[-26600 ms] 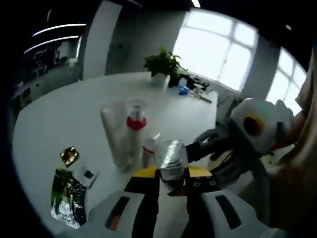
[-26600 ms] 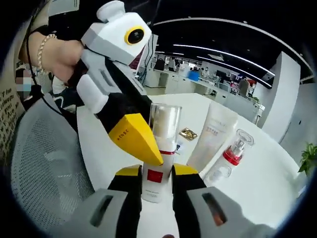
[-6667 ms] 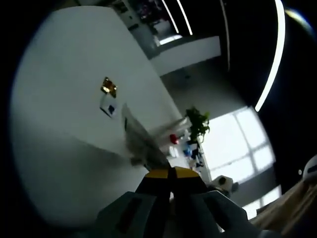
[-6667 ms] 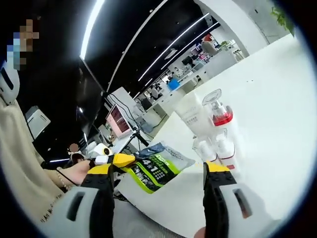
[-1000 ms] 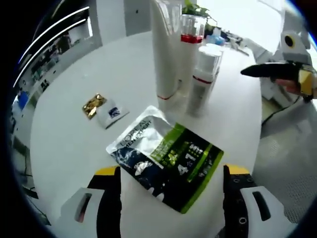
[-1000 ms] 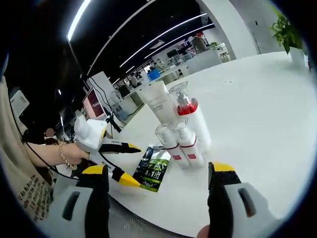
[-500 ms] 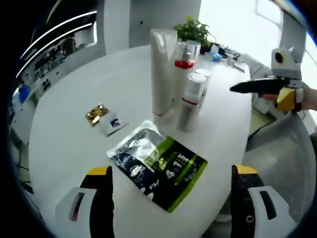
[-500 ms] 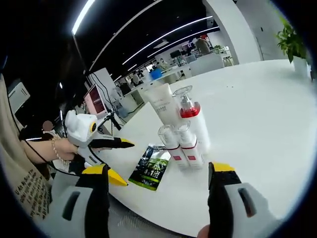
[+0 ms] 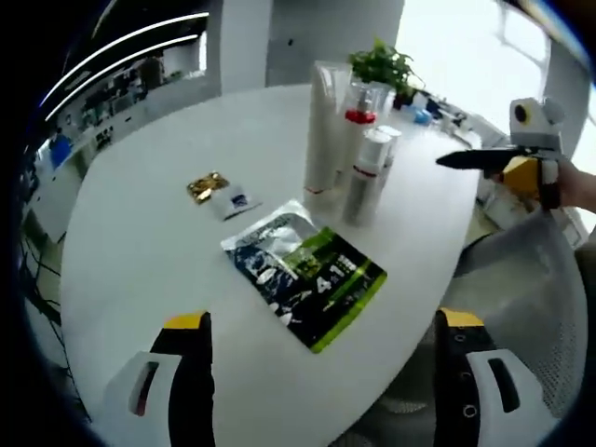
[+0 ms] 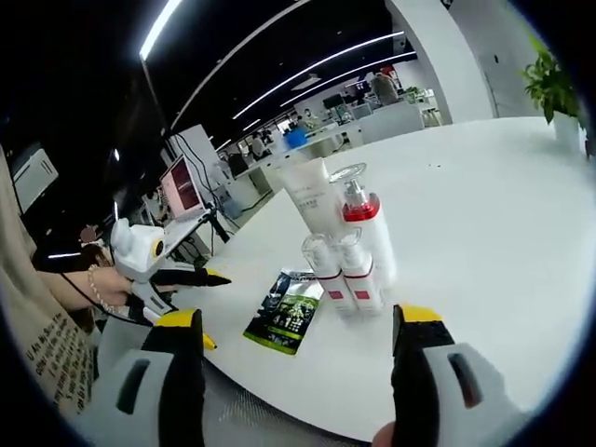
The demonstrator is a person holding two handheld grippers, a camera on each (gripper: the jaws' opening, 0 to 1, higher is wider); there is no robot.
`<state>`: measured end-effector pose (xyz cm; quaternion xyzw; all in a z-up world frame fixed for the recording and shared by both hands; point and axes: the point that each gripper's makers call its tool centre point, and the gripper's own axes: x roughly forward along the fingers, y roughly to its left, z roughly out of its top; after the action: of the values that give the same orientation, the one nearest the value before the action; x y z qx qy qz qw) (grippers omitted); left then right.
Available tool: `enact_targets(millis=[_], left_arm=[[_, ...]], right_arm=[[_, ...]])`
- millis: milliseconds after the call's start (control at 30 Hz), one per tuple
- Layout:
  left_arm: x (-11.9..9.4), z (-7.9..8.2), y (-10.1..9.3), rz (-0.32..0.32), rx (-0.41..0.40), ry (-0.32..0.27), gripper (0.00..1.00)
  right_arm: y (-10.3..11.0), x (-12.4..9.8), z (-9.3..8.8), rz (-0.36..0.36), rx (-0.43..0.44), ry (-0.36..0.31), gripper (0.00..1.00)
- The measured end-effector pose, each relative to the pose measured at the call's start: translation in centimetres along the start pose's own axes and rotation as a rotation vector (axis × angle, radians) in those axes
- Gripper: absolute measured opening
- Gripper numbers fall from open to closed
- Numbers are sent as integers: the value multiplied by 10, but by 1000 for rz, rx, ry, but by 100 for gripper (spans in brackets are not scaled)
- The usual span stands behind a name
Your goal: Arrange the skincare products in the storage area until every visible bottle or jar stands upright without overlapping.
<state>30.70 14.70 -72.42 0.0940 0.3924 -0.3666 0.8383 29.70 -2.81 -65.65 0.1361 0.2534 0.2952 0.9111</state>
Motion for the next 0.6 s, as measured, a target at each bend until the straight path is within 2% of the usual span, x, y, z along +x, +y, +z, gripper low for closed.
enact_targets(millis=[400,600], left_arm=[[-19,-15,11,50,-82,-38,97],[-22,-21,10,60,-94,-38,97]], right_arm=[[2,-1,0,4,-6,4,84],[2,-1,0,5,3,0,84]])
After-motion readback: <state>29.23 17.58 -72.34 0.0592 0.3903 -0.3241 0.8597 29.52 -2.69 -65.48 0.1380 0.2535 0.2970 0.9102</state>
